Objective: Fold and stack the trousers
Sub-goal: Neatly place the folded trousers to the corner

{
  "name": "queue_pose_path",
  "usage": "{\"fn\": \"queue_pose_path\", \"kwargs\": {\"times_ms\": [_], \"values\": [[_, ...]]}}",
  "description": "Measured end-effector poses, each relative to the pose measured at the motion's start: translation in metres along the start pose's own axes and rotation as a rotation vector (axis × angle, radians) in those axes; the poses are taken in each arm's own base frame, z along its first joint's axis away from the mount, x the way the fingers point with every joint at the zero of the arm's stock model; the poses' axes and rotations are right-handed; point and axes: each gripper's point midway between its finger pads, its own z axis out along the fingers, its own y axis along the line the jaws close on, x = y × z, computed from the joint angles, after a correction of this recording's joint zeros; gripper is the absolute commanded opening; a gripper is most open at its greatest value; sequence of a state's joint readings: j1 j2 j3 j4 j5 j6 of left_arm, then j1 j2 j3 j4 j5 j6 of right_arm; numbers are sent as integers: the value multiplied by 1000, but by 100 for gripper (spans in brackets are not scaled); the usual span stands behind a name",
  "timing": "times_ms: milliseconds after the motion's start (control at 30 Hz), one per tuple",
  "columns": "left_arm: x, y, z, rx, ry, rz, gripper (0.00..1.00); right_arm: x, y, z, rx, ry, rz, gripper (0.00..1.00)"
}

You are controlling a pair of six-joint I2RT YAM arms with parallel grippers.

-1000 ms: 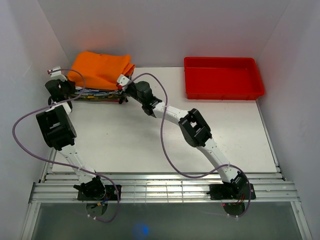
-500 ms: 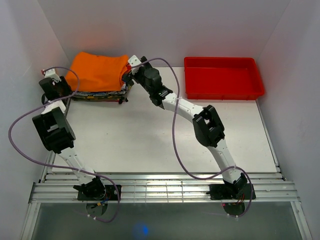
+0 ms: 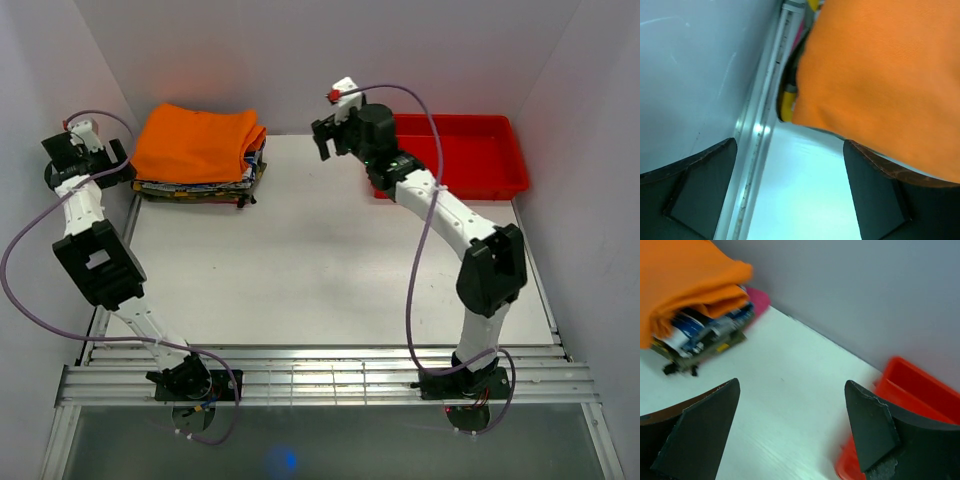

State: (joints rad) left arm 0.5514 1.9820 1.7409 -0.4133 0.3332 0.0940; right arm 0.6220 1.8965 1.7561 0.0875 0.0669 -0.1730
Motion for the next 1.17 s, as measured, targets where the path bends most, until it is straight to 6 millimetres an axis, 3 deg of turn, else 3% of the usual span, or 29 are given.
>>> {"fn": "queue_pose_path", "kwargs": {"times_ms": [167,233,300,433,533,600,667,867,1033,1167], "values": [[-7,-33,-31,117,40,-3,98,29,-74,-64,102,103,87,90],[-10,-57,-39,156,53,29,98,41,-86,-86,116,140,114,90],[-12,-100,-42,219,65,96,98,52,-93,-103,125,175,145,90],[9,-224,-53,424,137,269,98,83,-115,-142,134,273,223,90],[54,-307,-75,592,238,370,98,123,-137,-187,181,383,274,90],[88,-333,-90,656,317,396,98,152,-146,-220,216,469,291,90],[127,-341,-104,686,427,390,98,178,-145,-250,221,550,301,90],[182,-317,-110,635,591,301,98,233,-118,-313,173,727,343,90],[204,-301,-117,592,631,289,98,233,-101,-331,137,734,335,90],[199,-299,-122,583,600,299,98,225,-101,-333,135,703,324,90]]}}
